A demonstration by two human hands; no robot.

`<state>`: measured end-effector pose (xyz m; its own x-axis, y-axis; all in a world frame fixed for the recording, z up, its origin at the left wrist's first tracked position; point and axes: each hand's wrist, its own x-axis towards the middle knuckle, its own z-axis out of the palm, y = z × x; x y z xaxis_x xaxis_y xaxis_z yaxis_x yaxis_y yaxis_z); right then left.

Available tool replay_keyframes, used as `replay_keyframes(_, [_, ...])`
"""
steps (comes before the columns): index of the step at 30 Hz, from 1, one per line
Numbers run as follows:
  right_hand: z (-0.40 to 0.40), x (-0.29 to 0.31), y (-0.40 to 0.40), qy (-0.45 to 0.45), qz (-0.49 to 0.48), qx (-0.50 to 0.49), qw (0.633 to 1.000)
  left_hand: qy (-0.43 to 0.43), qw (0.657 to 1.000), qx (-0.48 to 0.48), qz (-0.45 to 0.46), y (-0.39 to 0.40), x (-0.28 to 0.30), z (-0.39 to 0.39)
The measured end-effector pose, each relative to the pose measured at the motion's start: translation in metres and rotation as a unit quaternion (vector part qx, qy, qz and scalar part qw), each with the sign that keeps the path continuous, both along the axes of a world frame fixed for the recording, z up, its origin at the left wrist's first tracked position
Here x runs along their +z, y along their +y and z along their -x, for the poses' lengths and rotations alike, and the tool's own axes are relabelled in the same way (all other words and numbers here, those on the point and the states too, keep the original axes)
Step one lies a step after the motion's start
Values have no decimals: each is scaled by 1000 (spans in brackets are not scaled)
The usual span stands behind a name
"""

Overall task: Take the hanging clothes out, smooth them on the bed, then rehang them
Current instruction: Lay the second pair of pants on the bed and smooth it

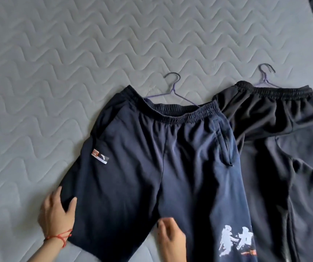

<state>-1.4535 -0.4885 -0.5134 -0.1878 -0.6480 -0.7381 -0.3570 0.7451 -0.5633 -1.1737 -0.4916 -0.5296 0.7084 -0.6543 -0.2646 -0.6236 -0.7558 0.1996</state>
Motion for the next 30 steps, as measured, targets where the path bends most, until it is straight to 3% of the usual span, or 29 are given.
replay_keyframes(4, [-29,-10,43,-32,-198,-26,979,36,996,80,-12,24,-1,-22])
replay_keyframes(6, [-35,-19,51,-65,-245,-43,966,80,991,109,13,24,-5,-32])
replay_keyframes(10, [-45,-25,52,-126,-215,-38,968,184,963,190,59,13,-8,-38])
replay_keyframes(14, [-58,-21,54,-136,-161,-116,971,256,931,247,78,11,-6,-34])
replay_keyframes(18, [-52,-14,60,-59,-117,-193,972,317,884,326,103,40,-15,-39])
replay_keyframes(21, [-41,-6,69,10,-104,-169,980,368,850,365,94,101,-106,-81])
replay_keyframes(23, [-34,-4,75,35,-118,-139,983,361,835,404,95,106,-78,-60])
replay_keyframes(25, [-27,-7,80,42,-141,-100,984,333,834,429,101,98,-19,-23])
replay_keyframes(30, [-13,0,81,-13,-179,-59,982,292,874,384,60,102,-7,-9])
